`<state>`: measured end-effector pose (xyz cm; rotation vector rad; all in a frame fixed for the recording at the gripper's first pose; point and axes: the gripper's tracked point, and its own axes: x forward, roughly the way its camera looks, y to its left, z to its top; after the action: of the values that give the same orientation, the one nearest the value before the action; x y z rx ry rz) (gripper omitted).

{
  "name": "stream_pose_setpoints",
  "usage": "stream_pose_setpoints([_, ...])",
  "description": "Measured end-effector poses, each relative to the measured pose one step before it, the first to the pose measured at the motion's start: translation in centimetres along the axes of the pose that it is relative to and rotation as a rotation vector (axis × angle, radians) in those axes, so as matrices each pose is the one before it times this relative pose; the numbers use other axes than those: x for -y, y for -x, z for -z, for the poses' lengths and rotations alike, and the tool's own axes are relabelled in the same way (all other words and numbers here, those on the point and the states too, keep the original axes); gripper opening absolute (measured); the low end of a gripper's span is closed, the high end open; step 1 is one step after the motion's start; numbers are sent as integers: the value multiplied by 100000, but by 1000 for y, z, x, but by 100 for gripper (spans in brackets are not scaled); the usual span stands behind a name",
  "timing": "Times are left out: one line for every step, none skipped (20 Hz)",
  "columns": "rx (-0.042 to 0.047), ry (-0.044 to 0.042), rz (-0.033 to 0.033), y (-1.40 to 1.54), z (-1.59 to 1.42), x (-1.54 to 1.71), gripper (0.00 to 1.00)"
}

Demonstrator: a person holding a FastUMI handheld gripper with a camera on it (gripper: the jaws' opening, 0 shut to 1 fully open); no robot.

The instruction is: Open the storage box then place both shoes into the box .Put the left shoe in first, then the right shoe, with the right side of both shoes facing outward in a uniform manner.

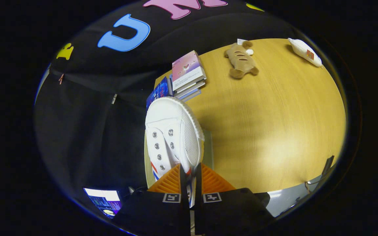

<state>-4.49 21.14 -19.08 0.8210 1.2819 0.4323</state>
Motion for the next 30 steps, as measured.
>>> stream_pose_setpoints([-664,307,-12,-710,356,-946,10])
stream_pose_setpoints([-819,569,-58,-671,496,-992,10])
stream_pose_setpoints([-1002,603,193,-713,377,-808,10])
stream_pose_setpoints([-1134,452,634,-783,437,-628,10])
stream_pose_setpoints([-1080,343,1222,-816,361,-406,10])
stream_pose_setpoints([-987,286,1668,-732,304,-238,10])
stream_pose_setpoints([-1146,497,1869,-687,317,-171,10])
stream_pose_setpoints([-1024,35,2055,-653,365,-59,10])
stream_pose_setpoints([-1444,334,2199,-516,338,37,10])
stream_pose_setpoints([-1043,693,1871,-468,306,44,10])
stream_pose_setpoints([-705,1054,1245,-360,196,22,10])
stream_pose_setpoints([-669,442,781,-272,132,-60,10])
stream_pose_setpoints([-149,-114,871,-168,67,90,11])
stream_pose_setpoints([-24,-276,716,-306,-1,90,12])
stream_pose_setpoints([379,-296,1090,-169,-103,221,14])
stream_pose_setpoints([66,54,773,-15,-7,213,17])
stream_pose_setpoints([338,-584,-1389,-52,-98,-245,20])
stream_pose_setpoints([351,-2652,-5775,398,-117,-1247,28])
stream_pose_setpoints([564,-3603,-6136,429,-218,-1398,34])
stream_pose_setpoints([1328,-2300,-3146,292,-727,-610,35])
stream_pose_setpoints([1709,314,590,258,-626,222,37])
stream_pose_setpoints([1062,618,1221,223,-326,469,48])
stream_pose_setpoints([66,91,536,-16,62,350,59])
stream_pose_setpoints([41,220,679,183,151,309,73])
stream_pose_setpoints([12,-134,-146,131,75,326,77])
stream_pose_setpoints([-378,-523,-497,106,205,69,78])
stream_pose_setpoints([-208,-633,-616,159,90,161,79])
stream_pose_setpoints([-94,-232,-502,53,9,159,85])
stream_pose_setpoints([-108,21,-506,121,34,189,88])
stream_pose_setpoints([-92,207,-726,192,124,74,88])
